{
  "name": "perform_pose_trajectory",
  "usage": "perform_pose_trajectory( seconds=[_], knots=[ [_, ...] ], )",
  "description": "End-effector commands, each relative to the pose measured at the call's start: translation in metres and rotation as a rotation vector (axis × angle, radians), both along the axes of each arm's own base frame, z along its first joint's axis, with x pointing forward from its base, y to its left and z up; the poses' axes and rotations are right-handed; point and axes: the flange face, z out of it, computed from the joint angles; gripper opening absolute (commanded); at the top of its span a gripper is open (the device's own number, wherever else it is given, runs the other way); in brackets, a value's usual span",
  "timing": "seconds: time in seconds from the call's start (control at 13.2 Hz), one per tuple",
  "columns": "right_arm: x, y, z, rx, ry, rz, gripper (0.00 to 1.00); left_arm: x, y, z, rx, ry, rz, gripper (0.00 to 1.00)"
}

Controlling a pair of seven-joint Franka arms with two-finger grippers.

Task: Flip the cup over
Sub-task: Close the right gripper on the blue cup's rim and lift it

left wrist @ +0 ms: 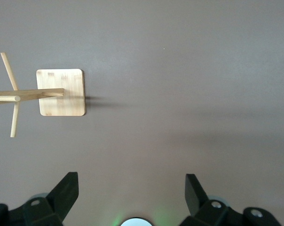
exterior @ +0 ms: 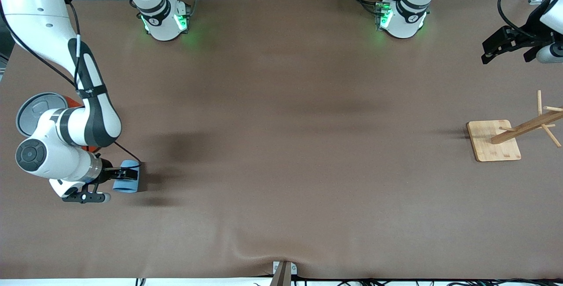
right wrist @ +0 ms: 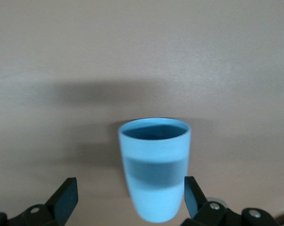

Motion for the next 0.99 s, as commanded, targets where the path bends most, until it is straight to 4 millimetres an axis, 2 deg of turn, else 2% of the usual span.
perform_pose_trajectory(
  seconds=[0.0,0.15,0.38,0.91],
  knots=[
    [-0.004,-0.019,-0.019,0.006,0.028,0.007,1.00,-0.006,0.002,0.009,-0.004,-0.002,-0.005,1.00],
    [-0.006,-0.019,-0.026,0.005,0.034,0.026,1.00,-0.007,0.003,0.009,-0.004,-0.003,-0.008,1.00],
    [0.001,-0.020,-0.024,-0.009,-0.015,0.102,1.00,-0.007,0.003,0.009,-0.004,-0.003,-0.007,1.00],
    [0.004,-0.026,-0.059,-0.016,-0.064,0.101,1.00,-0.007,-0.003,0.016,-0.003,-0.018,-0.020,1.00]
  ],
)
